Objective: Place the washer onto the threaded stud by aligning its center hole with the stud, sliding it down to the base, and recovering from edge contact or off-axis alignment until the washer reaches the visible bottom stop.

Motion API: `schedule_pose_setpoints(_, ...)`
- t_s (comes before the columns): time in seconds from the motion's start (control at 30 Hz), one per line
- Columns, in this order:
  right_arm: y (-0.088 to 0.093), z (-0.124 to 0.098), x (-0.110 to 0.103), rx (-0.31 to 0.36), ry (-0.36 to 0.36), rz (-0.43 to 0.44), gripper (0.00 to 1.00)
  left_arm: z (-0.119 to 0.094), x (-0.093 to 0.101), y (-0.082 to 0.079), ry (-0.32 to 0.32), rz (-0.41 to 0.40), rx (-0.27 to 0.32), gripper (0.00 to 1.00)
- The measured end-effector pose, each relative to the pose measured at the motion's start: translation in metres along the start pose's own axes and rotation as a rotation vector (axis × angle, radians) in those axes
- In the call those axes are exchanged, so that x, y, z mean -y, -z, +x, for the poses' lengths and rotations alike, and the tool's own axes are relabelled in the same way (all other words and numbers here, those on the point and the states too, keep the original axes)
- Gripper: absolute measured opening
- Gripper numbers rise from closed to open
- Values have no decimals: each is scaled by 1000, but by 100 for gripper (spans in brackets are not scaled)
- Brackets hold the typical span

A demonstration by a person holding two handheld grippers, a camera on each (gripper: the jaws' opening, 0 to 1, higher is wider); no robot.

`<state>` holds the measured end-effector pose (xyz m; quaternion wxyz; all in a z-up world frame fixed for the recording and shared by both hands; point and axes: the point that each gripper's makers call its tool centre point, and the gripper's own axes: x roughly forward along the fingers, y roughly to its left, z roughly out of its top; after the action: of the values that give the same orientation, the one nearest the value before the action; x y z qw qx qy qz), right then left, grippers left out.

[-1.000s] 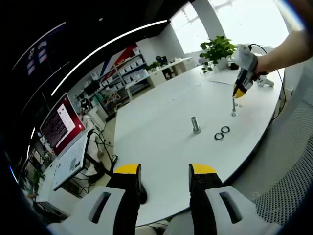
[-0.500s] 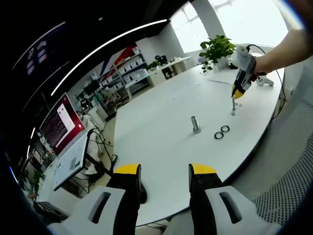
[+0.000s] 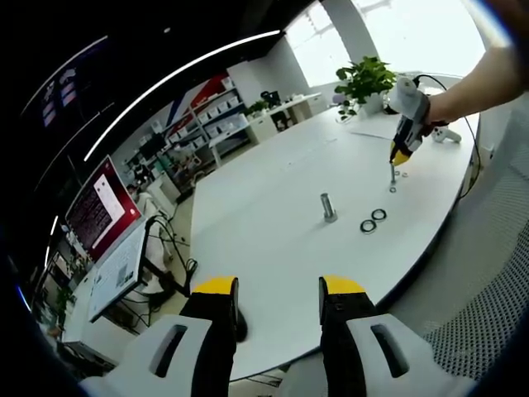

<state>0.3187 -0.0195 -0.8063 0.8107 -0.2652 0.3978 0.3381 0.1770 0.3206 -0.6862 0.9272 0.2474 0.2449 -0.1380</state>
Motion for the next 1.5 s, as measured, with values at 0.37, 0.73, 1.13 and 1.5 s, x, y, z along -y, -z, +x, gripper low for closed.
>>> schedule_pose_setpoints(0.37, 3, 12, 0, -31, -13, -14, 15, 0, 0, 1, 2, 0, -4, 37)
schedule_pose_setpoints(0.73, 11, 23, -4, -54, -18, -6, 15, 1, 1, 2, 4, 1, -11, 37)
schedule_pose_setpoints(1.13, 30, 38, -6, -104, -30, -22, 10, 1, 1, 3, 3, 1, -19, 37)
schedule_pose_setpoints(1.5, 41, 35, -10, -110, -39, 8, 12, 1, 0, 4, 3, 2, -24, 37)
